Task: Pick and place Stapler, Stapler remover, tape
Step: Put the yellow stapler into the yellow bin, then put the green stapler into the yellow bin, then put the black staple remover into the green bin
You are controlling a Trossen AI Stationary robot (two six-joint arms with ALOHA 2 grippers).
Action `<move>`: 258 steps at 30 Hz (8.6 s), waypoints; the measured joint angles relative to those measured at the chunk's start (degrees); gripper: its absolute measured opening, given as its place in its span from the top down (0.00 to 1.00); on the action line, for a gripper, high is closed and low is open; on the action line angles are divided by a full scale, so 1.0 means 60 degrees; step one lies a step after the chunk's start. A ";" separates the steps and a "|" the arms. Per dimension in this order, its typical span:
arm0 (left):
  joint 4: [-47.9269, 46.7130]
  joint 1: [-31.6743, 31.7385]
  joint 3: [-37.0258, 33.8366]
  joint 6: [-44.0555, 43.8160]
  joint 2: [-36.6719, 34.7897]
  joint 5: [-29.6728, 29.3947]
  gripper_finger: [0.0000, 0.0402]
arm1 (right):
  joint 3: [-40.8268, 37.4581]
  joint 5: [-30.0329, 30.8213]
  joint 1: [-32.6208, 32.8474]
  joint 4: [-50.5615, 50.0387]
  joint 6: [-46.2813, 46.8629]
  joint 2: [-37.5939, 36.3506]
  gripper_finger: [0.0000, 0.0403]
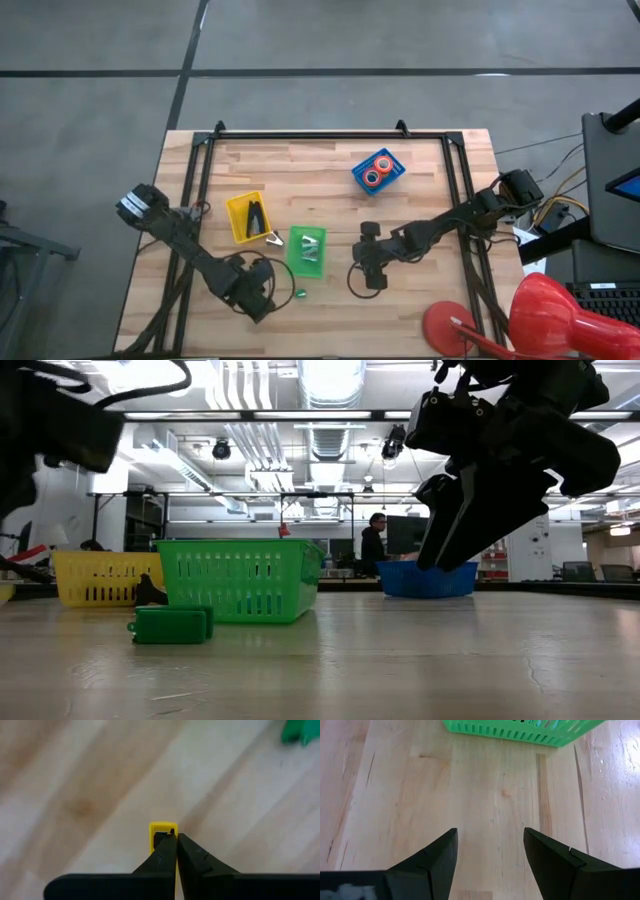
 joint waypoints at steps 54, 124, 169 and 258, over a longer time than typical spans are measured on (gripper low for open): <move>-0.1612 0.4535 -0.2273 -0.0976 -0.3079 -0.4415 0.80 | -0.0131 0.0011 0.0251 0.0087 0.0080 0.0004 0.46; 0.6792 -0.0136 -0.0863 0.5646 0.1662 -0.4223 0.60 | -0.0412 -0.0044 0.0251 0.0321 0.0155 0.0011 0.46; 0.6850 -0.0026 -0.0856 0.5491 -0.0120 -0.5783 0.81 | -0.2393 -0.0044 0.0226 0.1867 -0.1243 -0.3967 0.46; 0.1642 0.2283 -0.2102 0.7220 -0.2853 -0.3170 0.57 | -0.7198 -0.1617 0.0120 0.1213 -0.2496 -1.3460 0.46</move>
